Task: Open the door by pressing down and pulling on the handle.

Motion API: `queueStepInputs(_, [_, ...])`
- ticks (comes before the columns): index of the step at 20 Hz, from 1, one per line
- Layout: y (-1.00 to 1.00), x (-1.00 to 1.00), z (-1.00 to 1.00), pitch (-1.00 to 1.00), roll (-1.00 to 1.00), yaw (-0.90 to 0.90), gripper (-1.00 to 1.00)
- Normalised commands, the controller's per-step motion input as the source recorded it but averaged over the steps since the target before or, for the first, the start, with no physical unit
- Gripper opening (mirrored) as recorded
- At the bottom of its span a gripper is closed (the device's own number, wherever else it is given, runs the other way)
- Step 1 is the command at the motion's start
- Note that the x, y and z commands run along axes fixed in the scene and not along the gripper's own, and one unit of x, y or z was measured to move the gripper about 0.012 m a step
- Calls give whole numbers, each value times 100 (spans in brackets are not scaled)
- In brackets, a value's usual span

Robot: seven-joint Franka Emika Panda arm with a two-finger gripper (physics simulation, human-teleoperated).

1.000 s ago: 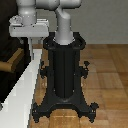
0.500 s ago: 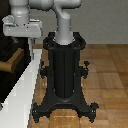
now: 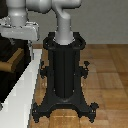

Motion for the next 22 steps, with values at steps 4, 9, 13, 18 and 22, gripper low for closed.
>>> queueStepInputs(4, [0,0,0,0,0,0,100])
queueStepInputs(9, [-20,0,-20,0,0,0,100])
queueStepInputs(13, [-50,0,-75,0,0,0,100])
queueStepInputs(18, [-60,0,-60,0,0,0,100])
queueStepInputs(22, [-25,0,-25,0,0,0,100])
